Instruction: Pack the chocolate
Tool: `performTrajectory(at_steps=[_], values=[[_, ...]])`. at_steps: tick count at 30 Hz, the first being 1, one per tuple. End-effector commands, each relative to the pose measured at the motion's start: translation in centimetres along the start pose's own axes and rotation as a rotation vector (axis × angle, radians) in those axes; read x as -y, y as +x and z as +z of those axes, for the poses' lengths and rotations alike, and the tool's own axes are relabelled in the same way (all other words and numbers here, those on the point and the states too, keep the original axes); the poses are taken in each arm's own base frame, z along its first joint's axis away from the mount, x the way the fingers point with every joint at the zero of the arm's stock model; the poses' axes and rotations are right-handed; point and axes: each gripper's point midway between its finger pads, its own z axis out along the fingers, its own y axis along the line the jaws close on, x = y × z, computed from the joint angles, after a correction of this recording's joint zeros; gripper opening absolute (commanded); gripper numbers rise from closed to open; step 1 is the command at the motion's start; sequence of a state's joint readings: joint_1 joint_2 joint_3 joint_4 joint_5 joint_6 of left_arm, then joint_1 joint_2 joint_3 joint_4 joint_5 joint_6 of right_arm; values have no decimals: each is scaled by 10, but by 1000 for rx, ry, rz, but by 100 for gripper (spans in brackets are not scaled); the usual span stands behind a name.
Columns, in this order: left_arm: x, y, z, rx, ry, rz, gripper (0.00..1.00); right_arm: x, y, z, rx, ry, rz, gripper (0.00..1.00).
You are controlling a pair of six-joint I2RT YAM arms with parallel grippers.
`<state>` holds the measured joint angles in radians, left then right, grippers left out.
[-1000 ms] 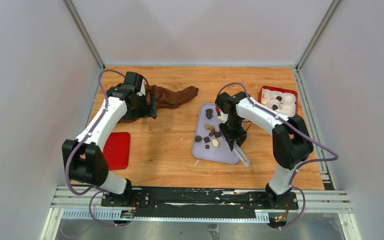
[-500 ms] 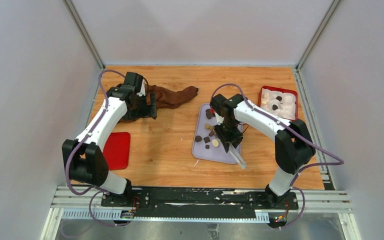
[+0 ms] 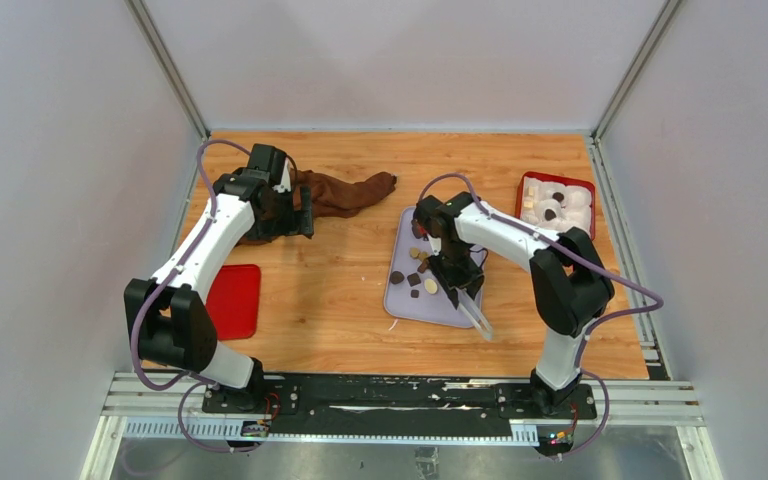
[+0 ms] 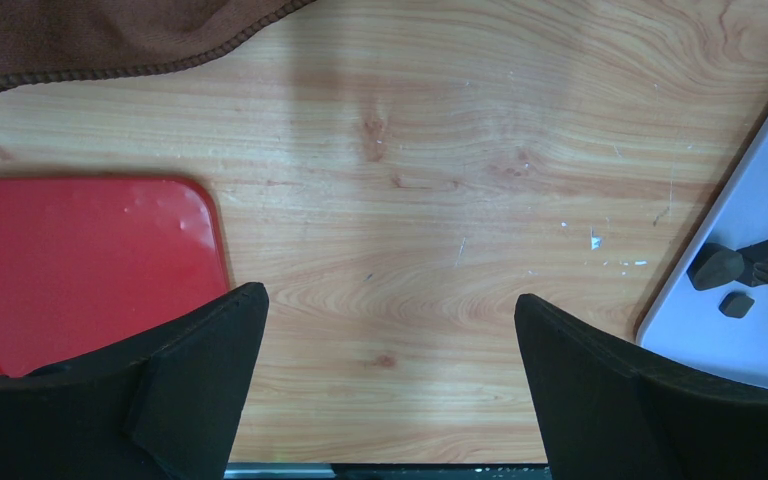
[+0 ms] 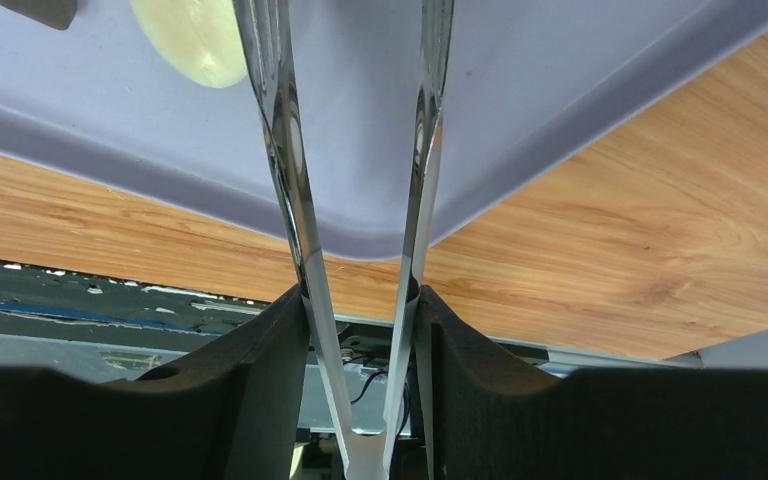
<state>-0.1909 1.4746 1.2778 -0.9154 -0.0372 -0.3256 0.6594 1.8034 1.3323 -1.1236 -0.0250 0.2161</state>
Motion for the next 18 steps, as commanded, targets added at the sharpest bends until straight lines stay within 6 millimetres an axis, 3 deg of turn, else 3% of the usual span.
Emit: performTrajectory(at_steps=[1, 8, 14, 18], values=[[-1, -1, -5, 12, 3, -7, 100, -1, 0, 1, -18, 30, -4, 43], [-2, 1, -3, 7, -2, -7, 100, 6, -3, -1, -1, 70, 0, 36], [-2, 0, -3, 6, -3, -2, 100, 14, -2, -11, 33, 107, 8, 2], [-3, 1, -2, 5, -5, 0, 100, 20, 3, -21, 64, 128, 26, 0]])
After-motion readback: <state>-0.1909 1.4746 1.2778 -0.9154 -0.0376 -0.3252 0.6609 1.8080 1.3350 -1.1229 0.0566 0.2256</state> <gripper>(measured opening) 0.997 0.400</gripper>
